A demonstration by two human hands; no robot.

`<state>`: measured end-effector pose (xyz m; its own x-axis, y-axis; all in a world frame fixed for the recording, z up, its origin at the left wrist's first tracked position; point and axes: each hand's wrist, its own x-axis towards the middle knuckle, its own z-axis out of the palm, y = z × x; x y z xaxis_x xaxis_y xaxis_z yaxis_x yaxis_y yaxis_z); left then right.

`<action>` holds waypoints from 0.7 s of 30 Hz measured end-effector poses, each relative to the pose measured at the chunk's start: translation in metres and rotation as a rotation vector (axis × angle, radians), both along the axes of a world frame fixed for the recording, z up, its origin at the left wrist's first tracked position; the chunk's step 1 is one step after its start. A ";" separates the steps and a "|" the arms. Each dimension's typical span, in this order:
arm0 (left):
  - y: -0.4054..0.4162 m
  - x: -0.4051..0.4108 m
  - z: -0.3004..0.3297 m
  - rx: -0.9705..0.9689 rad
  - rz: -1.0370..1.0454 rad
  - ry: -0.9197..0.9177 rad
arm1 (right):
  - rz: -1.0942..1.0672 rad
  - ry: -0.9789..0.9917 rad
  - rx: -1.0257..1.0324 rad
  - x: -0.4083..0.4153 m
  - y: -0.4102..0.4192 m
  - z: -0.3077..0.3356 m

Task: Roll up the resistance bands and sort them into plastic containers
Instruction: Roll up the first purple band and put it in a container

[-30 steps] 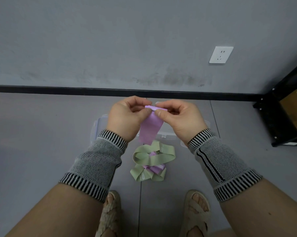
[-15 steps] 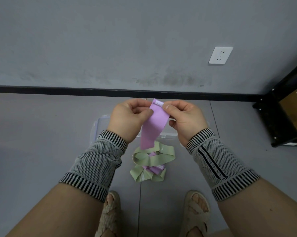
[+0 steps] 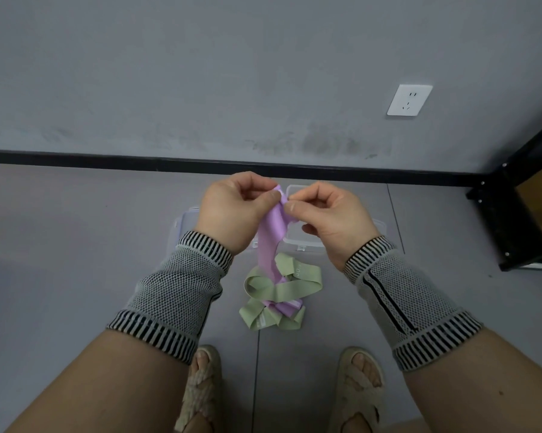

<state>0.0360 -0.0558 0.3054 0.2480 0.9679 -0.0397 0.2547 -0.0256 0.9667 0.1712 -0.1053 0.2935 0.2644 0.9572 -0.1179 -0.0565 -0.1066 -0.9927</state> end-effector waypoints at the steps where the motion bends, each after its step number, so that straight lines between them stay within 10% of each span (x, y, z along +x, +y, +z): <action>1: 0.000 -0.001 0.000 0.016 -0.014 0.020 | 0.018 0.002 -0.015 0.002 0.000 0.000; 21: 0.002 -0.013 0.001 -0.036 -0.244 0.163 | 0.053 0.309 -0.068 0.013 -0.001 -0.002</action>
<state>0.0228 -0.0543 0.3061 0.4606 0.8778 -0.1314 0.3974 -0.0716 0.9148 0.1840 -0.1061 0.2913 0.1559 0.9560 -0.2486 -0.3466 -0.1827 -0.9201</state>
